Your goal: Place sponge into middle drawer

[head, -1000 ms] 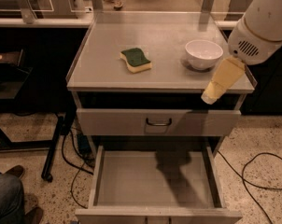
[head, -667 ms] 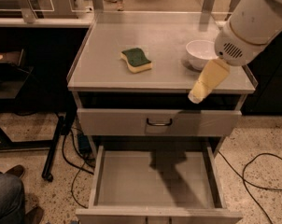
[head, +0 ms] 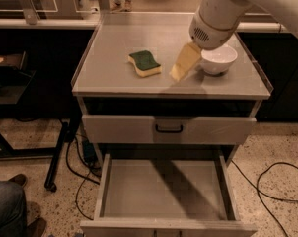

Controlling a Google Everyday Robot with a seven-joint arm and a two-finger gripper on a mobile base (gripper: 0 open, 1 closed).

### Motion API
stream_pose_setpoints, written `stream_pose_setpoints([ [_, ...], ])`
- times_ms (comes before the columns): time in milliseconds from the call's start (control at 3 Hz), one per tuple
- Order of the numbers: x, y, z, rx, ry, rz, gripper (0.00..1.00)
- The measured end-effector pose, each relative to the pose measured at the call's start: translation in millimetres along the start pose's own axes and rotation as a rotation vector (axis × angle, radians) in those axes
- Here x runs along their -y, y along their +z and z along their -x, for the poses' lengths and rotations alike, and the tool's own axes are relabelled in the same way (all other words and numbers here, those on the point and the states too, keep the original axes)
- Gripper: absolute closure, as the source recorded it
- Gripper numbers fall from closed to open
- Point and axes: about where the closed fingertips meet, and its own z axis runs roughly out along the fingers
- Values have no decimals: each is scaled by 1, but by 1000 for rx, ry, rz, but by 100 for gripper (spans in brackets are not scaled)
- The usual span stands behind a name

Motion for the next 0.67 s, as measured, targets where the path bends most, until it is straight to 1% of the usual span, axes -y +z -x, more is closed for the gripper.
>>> stream_pose_setpoints([
  [333,-3,-1,6,9,-9,2,0],
  [667,-10,6,16,25,8,28,0],
])
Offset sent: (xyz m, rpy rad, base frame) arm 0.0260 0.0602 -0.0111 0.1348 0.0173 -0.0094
